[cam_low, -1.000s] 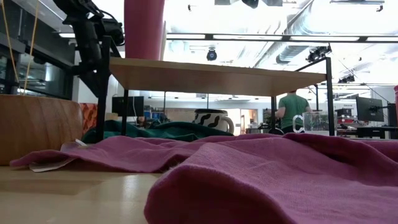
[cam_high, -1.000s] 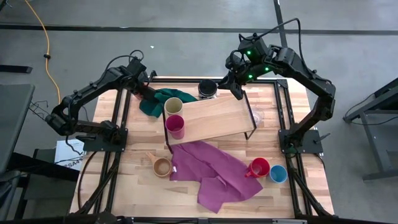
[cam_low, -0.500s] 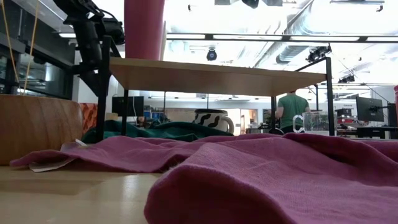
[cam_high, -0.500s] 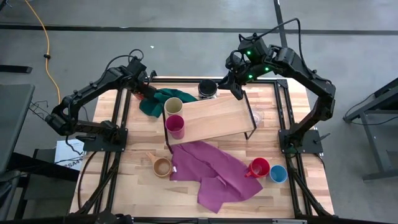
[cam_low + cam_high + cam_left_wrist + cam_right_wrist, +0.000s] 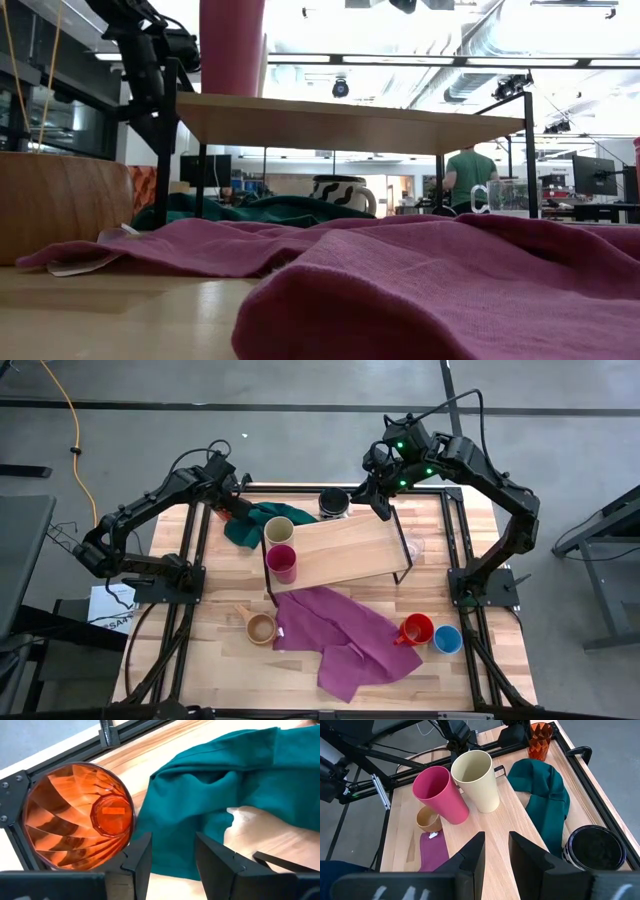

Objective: Stack small to large cups/mugs on shelf
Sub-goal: Put the red cup on the shelf

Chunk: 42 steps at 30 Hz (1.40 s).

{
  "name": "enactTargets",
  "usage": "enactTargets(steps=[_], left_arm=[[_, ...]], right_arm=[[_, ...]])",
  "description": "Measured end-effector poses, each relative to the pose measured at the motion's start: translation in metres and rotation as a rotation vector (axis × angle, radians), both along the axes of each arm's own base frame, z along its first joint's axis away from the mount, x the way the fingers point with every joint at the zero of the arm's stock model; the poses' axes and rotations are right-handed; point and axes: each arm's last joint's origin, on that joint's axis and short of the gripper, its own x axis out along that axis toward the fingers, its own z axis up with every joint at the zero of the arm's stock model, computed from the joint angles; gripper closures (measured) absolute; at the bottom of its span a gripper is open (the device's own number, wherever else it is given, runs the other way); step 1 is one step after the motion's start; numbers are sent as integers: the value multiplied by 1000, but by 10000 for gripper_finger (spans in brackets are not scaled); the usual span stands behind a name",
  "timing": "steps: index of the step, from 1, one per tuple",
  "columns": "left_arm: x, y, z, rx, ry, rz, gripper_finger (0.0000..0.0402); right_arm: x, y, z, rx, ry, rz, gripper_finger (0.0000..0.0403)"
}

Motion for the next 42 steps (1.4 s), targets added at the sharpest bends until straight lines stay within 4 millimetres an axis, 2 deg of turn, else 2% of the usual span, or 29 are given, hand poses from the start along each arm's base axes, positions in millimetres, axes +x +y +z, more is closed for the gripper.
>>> enactTargets(steps=[12,18,23,28,34,39,42], left_arm=[[3,2,2,16,-60,-39,271],[14,7,15,109,-129,-75,271],[16,12,31,194,-91,-86,271],[21,20,36,212,-58,-133,271],[30,36,33,162,8,-193,270],[35,44,40,133,81,-236,271],[36,49,50,140,150,-251,270]], right_arm=[[0,0,0,-1,0,1,324],[0,0,0,-1,0,1,324],[0,0,0,0,1,0,324],[0,0,0,13,2,-9,324],[0,0,0,20,2,-15,324],[0,0,0,35,4,-25,324],[0,0,0,33,3,-24,324]])
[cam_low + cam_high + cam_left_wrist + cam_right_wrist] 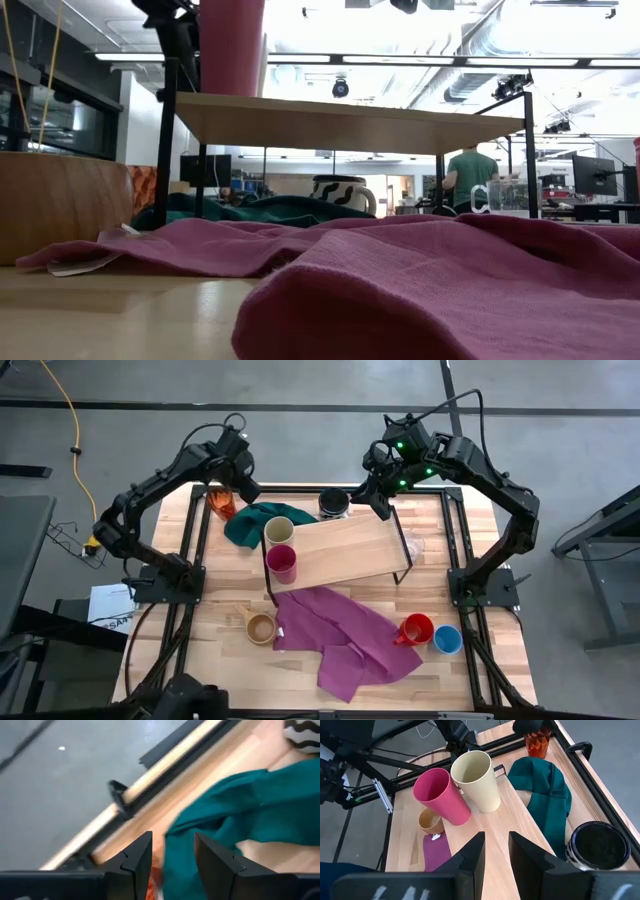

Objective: Stack small to large cups/mugs on shelf
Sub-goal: Put the red cup on the shelf

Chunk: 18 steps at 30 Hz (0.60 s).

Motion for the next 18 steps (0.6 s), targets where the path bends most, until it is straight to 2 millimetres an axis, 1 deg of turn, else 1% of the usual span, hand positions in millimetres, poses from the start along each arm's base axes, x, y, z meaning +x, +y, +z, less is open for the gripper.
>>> enactTargets(steps=[2,5,8,10,16,18], left_arm=[[1,4,4,-17,45,-14,270],[-3,13,5,-92,96,-30,270],[-9,22,0,-180,142,-18,270],[-11,27,-1,-207,157,-14,270],[-10,30,1,-208,169,-21,270],[-12,30,1,-227,170,-7,270]], right_arm=[[0,0,0,-5,0,3,324],[0,0,0,-13,-1,8,324],[0,-1,0,-28,4,-6,324],[0,-1,0,-37,8,-14,324],[0,-1,0,-42,9,-17,324],[0,-1,0,-43,9,-17,324]])
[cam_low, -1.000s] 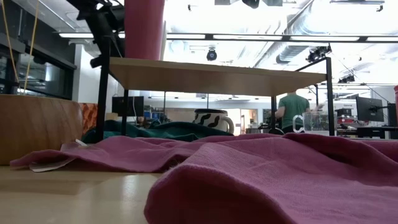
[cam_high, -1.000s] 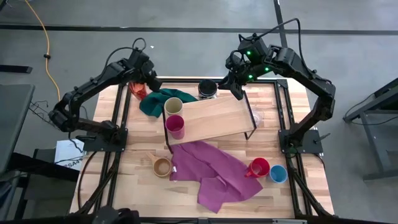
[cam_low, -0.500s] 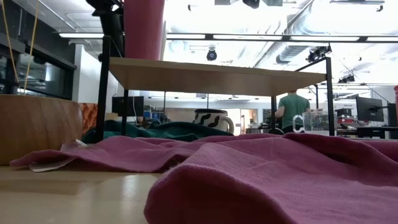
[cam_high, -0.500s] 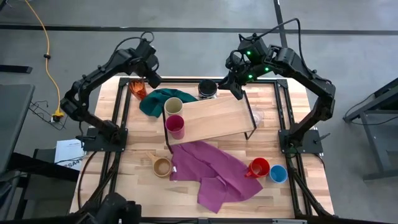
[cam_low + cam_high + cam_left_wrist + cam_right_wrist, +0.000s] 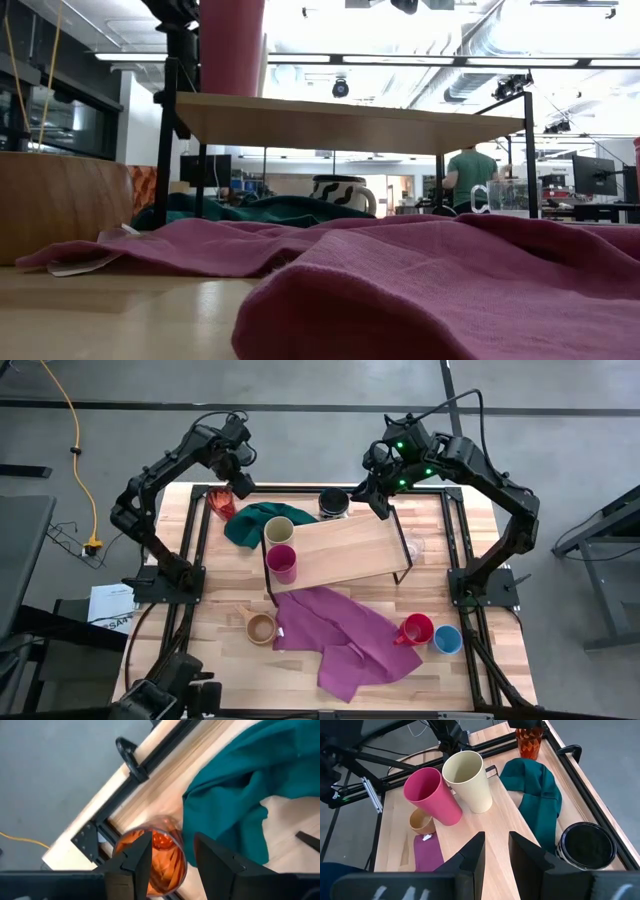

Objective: Stack small to large cups/mugs on shelf
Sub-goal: Put the red cup on the shelf

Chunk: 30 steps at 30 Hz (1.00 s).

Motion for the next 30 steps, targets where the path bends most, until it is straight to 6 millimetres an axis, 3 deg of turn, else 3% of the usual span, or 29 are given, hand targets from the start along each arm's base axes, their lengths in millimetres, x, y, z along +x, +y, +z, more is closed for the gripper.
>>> enactTargets(steps=[16,30], left_arm=[[1,8,-17,-82,49,32,270],[0,6,-20,-136,32,90,270]], right_arm=[[0,0,0,1,0,-2,324],[0,0,0,-21,0,15,324]])
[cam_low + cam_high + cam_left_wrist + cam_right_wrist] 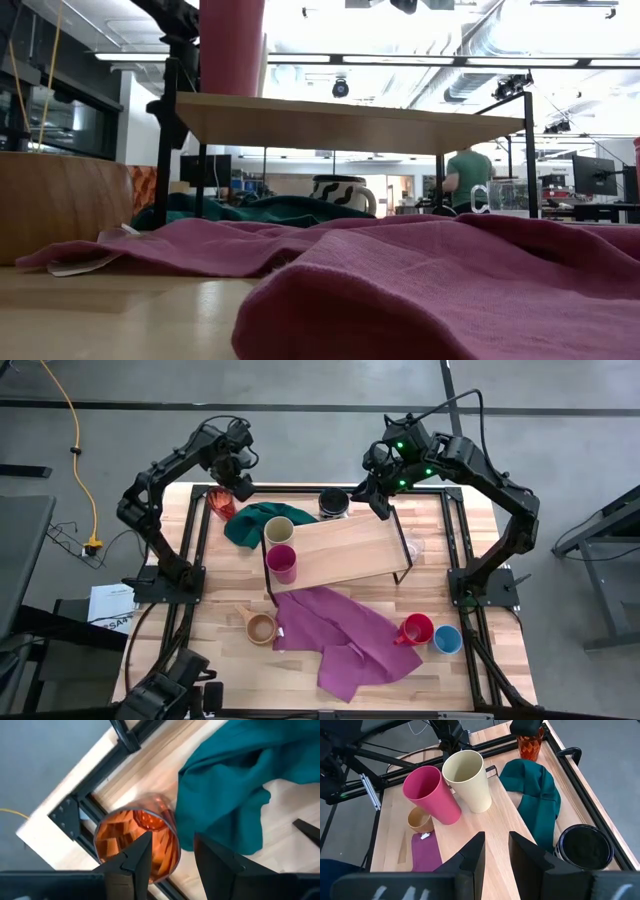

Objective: Stack small to large cups/mugs on shelf
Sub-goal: Put the red cup on the shelf

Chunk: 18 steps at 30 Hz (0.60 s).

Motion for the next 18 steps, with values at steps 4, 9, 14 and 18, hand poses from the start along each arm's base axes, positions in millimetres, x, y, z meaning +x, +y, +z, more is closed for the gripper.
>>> enactTargets(steps=[4,9,14,18], left_arm=[[0,0,-3,-22,8,31,270],[1,1,-5,-34,1,76,270],[1,2,-7,-34,0,113,270],[3,4,-11,-42,9,138,270]], right_arm=[[0,0,0,0,1,0,324],[-1,0,-1,-5,8,8,324],[-1,0,-1,-10,7,13,324],[0,0,-1,-12,5,22,324]])
